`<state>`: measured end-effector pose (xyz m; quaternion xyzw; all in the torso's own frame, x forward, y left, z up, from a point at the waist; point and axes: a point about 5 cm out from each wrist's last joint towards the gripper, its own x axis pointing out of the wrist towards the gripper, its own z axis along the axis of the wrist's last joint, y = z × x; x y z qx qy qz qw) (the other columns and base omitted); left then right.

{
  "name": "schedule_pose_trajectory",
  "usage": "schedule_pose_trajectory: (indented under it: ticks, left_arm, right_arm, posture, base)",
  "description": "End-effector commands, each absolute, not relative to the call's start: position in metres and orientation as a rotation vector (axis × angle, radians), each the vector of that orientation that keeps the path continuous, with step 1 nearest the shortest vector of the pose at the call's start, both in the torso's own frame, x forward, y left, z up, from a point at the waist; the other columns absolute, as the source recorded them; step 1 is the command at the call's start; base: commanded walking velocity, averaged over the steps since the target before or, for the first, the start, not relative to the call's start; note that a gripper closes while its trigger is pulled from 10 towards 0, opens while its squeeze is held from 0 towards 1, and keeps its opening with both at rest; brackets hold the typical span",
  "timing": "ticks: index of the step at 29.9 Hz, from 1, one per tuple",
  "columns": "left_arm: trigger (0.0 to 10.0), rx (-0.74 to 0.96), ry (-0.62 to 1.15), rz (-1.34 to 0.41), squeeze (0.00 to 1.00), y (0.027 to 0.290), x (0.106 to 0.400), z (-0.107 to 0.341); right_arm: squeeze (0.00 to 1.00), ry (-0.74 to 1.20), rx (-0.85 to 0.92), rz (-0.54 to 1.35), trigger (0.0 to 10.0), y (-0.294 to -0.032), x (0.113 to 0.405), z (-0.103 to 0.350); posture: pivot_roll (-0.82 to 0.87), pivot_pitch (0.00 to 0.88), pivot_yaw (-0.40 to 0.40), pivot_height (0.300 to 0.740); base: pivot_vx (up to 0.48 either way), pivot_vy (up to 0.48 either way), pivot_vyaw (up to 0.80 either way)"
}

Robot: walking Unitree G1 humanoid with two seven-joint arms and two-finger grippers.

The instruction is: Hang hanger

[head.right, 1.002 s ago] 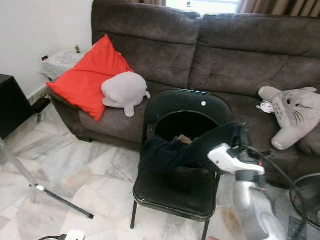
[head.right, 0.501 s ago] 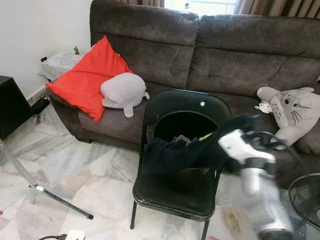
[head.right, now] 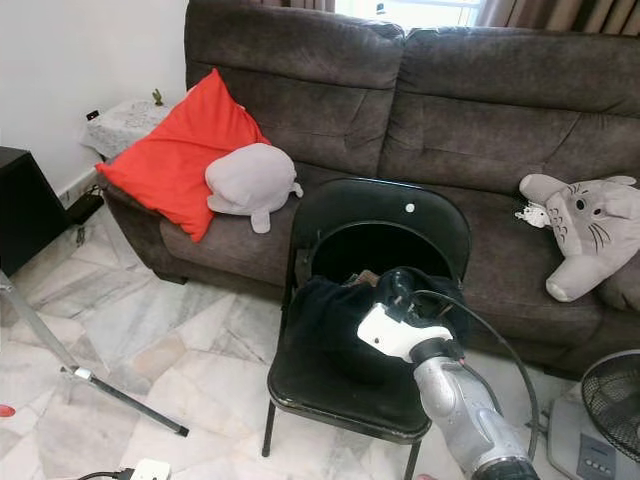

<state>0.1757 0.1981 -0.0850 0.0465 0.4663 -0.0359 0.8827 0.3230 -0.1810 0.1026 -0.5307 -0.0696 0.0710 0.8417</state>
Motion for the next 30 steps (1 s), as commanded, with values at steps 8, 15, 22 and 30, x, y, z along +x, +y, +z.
schedule_pose_trajectory:
  ticks: [8,15,22,30]
  left_arm:
    - [10.0,0.106,0.997,-0.083,0.0,0.198,0.17,-0.088]
    - [10.0,0.108,0.999,-0.082,0.0,0.199,0.17,-0.088]
    - [10.0,0.108,0.998,-0.082,0.0,0.199,0.17,-0.088]
    - [10.0,0.11,0.998,-0.086,0.0,0.199,0.17,-0.088]
  right_arm:
    - [0.0,-0.053,-1.166,0.19,10.0,-0.183,0.322,0.087]
    - [0.18,-0.026,-1.143,0.245,10.0,-0.179,0.319,0.078]
    - [0.4,-0.073,-1.175,0.184,10.0,-0.18,0.322,0.085]
    - [0.47,-0.087,-1.163,0.073,10.0,-0.187,0.315,0.088]
  posture:
    - [0.03,0.055,-0.001,0.74]
    - [0.03,0.055,0.0,0.74]
    - [0.03,0.055,0.0,0.74]
    - [0.02,0.055,0.001,0.74]
  base:
    - [0.0,0.0,0.0]
    - [0.0,0.0,0.0]
    - [0.0,0.0,0.0]
    - [0.0,0.0,0.0]
